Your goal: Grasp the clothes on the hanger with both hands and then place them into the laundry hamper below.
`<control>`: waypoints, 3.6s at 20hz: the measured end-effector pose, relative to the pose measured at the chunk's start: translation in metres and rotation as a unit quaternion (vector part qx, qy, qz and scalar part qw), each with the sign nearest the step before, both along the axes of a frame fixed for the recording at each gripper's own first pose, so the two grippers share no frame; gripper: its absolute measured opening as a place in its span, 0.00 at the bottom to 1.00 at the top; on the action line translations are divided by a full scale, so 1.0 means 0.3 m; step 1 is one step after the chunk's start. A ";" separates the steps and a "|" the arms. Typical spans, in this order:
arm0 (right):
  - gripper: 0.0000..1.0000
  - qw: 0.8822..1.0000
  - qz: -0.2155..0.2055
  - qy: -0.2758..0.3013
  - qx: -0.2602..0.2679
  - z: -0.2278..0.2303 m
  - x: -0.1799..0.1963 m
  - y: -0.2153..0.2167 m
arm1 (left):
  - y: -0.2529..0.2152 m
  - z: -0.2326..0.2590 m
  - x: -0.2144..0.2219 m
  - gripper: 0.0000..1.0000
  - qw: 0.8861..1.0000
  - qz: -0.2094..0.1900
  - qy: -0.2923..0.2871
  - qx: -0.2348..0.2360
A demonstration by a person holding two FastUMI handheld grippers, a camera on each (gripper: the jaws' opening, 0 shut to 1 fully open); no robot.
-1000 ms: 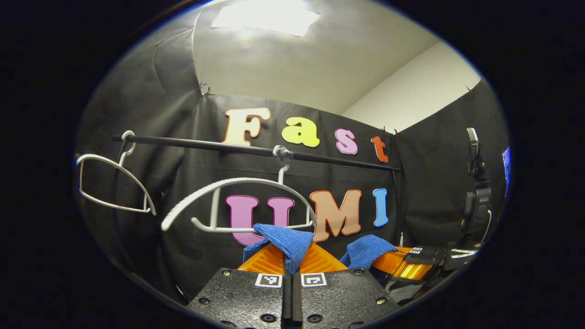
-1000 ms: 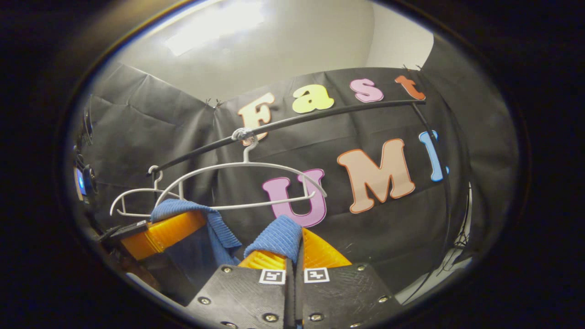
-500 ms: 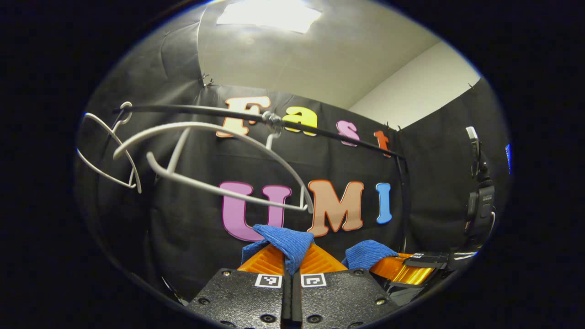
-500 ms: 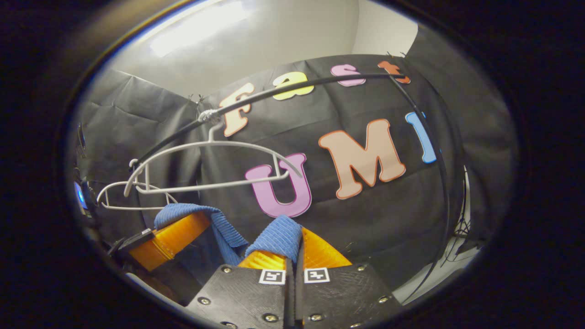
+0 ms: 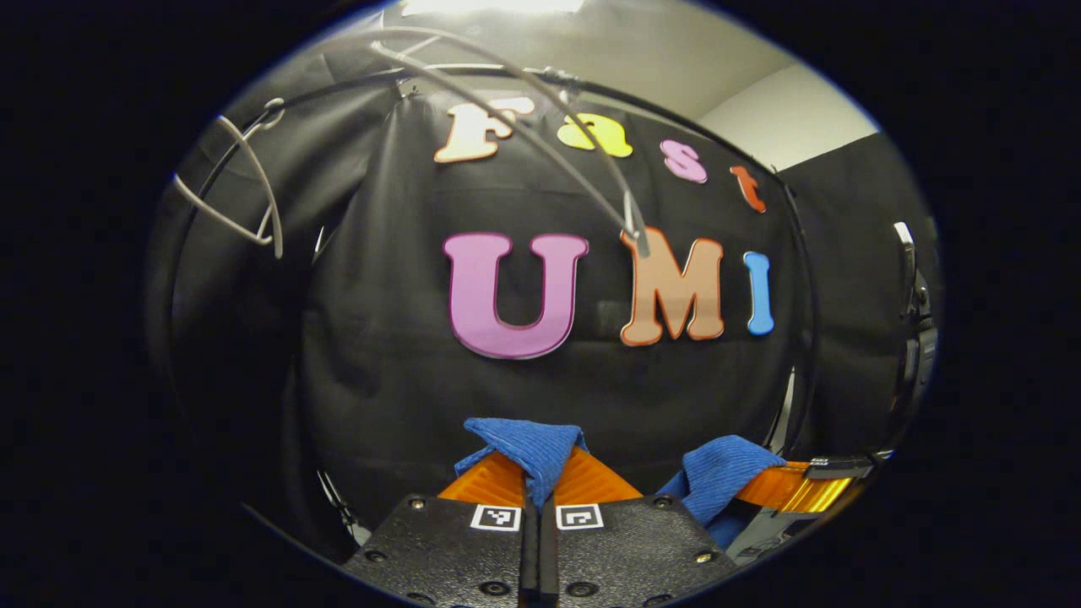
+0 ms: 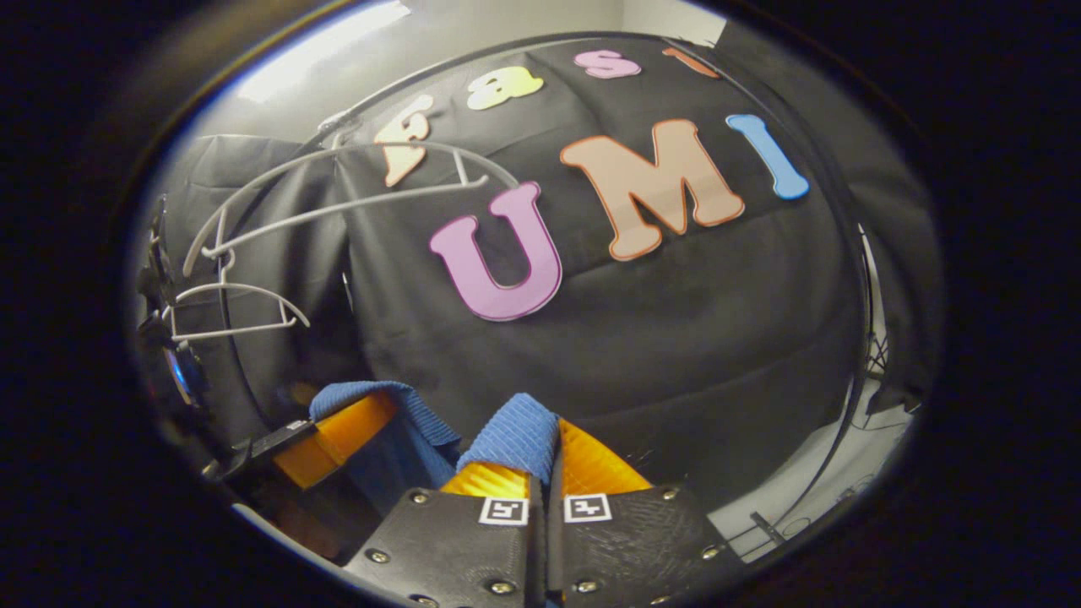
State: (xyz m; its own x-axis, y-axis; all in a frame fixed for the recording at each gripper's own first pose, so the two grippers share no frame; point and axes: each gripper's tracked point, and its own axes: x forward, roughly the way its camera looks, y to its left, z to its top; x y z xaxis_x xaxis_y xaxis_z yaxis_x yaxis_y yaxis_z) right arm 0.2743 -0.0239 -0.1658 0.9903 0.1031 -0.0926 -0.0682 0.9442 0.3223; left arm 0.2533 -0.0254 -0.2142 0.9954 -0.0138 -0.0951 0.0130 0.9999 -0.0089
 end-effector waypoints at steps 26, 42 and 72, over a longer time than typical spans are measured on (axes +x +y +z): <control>0.05 0.951 -0.013 0.309 -0.026 -1.114 -0.056 0.092 | 0.068 -1.179 -0.279 0.14 0.928 -0.029 0.367 0.051; 0.99 0.977 -0.073 0.197 -0.043 -0.624 -0.198 0.042 | 0.136 -0.786 -0.330 0.98 0.960 -0.029 0.270 0.073; 0.95 0.979 -0.042 -0.123 -0.158 0.565 -0.738 0.116 | 0.294 0.599 -0.545 0.93 0.997 0.047 -0.056 -0.015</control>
